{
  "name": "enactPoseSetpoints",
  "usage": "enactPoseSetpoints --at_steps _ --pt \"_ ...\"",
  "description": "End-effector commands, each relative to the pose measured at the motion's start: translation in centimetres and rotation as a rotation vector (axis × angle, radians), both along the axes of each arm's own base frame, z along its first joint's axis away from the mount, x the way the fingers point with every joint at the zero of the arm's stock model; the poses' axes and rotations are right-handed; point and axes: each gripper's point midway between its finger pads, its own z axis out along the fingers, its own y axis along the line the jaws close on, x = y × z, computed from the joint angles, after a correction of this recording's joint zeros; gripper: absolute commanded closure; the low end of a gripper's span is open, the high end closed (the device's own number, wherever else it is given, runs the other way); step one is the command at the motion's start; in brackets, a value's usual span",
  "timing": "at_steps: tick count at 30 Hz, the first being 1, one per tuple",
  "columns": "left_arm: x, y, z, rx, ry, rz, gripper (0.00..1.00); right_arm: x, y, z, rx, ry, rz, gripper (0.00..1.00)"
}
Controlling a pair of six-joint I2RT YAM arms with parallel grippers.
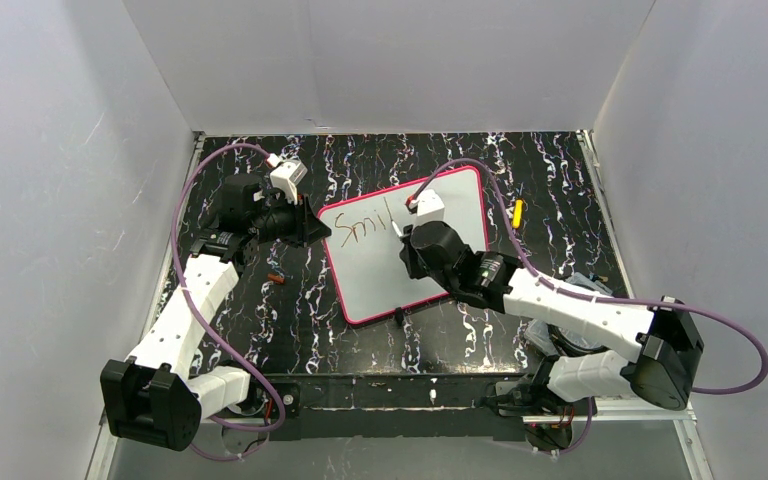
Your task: Write a sentence on the whiteboard
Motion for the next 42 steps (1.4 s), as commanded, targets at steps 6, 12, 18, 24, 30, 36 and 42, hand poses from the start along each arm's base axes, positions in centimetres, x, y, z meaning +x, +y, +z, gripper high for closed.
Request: enactPoseSetpoints --at_steps 6,12,18,24,30,36,42 --pt "-0.3 0.5 0.4 0.034 -0.052 0.005 1.00 -1.5 -0.9 -2.3 0.007 0.075 -0.007 0.99" --pt "-0.2 0.5 0.4 0.035 -0.051 0.007 1.00 -1.5 -0.9 -1.6 0.017 0.060 0.002 0.99" --pt "-0.2 0.6 0.3 0.038 -0.050 0.011 1.00 -2.0 -0.2 1.7 0.083 -0.011 0.060 0.99" --pt "-0.2 0.6 0.3 0.039 -0.050 0.012 1.00 -0.9 -1.4 3.2 0.084 -0.080 -0.007 0.99" --pt "-0.2 0.5 0.4 0.033 -0.052 0.007 1.00 -0.2 -1.1 3.1 0.042 -0.096 -0.008 0.99" --pt "-0.3 0.5 0.5 0.030 -0.055 0.002 1.00 0.3 -0.7 2.9 0.022 -0.107 -0.009 0.99" --pt "-0.3 0.5 0.4 0.031 -0.053 0.002 1.00 0.8 -0.9 2.0 -0.014 -0.107 -0.030 0.99"
